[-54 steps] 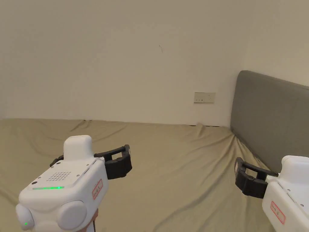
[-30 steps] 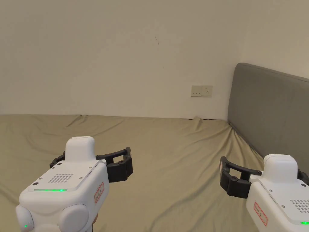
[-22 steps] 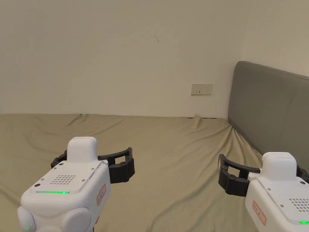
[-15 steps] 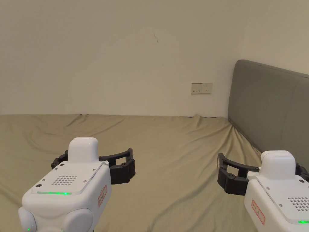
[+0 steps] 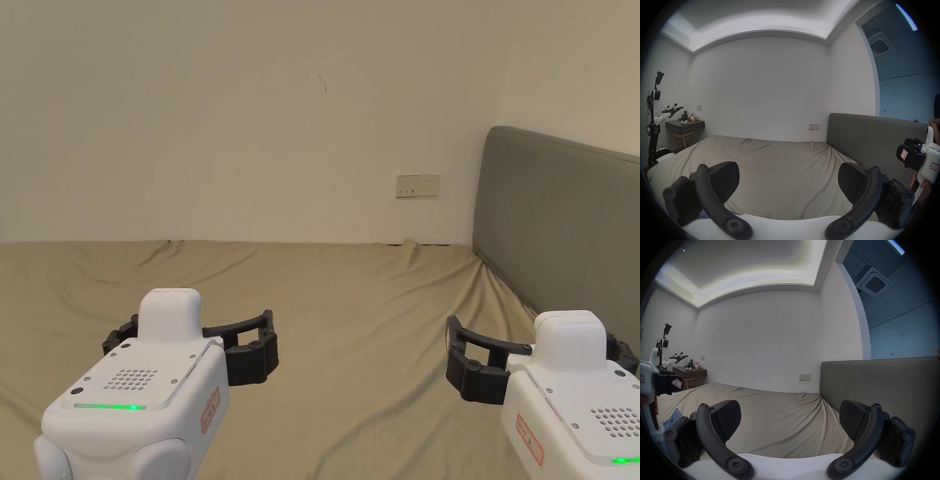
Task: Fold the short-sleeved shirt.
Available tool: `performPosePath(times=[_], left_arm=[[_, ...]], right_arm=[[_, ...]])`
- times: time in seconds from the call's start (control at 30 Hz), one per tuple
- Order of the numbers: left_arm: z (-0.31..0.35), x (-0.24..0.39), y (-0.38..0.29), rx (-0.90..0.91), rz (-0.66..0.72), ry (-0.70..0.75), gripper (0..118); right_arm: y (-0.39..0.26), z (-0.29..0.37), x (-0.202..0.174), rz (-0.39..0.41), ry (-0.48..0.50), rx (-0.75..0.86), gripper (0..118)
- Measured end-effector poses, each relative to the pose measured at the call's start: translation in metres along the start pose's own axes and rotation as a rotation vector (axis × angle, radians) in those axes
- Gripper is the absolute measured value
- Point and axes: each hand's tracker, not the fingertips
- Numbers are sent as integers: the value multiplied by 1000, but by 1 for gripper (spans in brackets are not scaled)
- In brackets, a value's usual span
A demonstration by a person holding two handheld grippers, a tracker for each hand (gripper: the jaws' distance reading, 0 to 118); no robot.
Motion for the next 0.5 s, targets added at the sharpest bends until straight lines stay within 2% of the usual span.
performPosePath(times=[0.5], left_arm=[[11, -2, -4, 11, 6, 14, 118]], right_arm=[[7, 13, -8, -20, 4, 11, 118]])
